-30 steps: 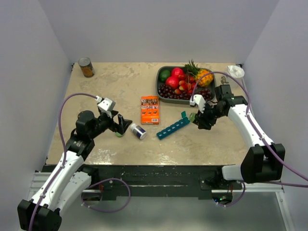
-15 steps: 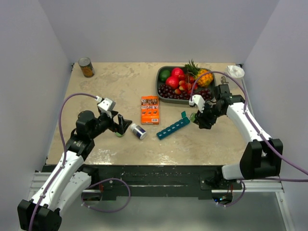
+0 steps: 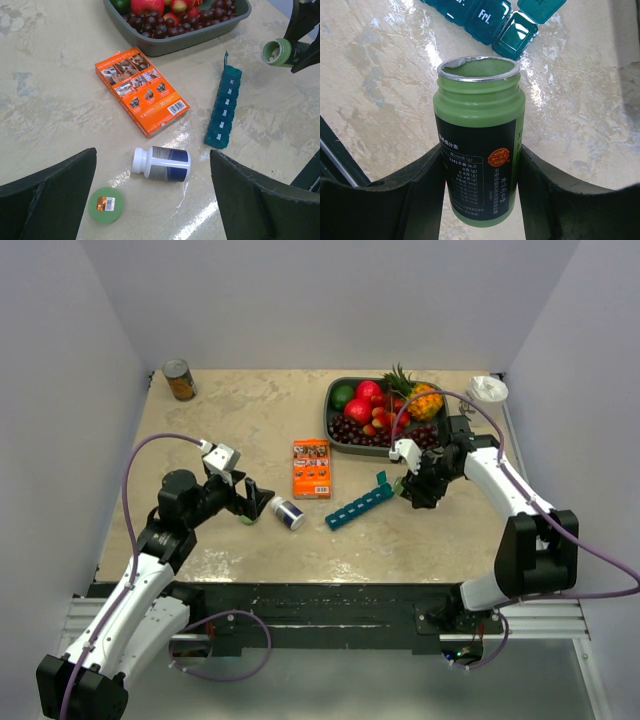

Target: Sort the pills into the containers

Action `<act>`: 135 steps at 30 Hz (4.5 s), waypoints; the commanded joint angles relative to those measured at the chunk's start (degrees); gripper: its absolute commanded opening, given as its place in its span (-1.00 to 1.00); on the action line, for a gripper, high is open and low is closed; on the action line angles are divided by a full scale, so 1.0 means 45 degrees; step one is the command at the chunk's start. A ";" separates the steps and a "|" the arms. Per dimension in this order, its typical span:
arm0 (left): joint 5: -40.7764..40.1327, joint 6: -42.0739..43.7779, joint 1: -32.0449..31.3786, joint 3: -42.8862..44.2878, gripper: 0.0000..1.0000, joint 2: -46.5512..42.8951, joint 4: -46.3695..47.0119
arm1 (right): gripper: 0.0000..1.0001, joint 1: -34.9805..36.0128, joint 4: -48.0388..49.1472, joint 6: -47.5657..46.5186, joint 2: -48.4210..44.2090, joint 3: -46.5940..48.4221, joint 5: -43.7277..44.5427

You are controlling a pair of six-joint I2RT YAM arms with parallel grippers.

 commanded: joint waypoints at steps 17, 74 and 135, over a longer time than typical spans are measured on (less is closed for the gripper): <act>0.0077 0.0227 0.0056 0.0536 0.98 -0.0150 0.0445 | -0.90 0.0855 -0.0415 -0.1742 0.2440 0.2376 0.2570; 0.0449 0.0228 0.0056 0.0517 0.98 -0.0267 0.0582 | -0.90 0.2905 -0.1236 -0.2798 0.4257 0.3762 0.6633; 0.0546 0.0247 0.0056 0.0497 0.98 -0.0326 0.0641 | -0.89 0.3823 -0.2232 -0.2075 0.4999 0.4564 0.8040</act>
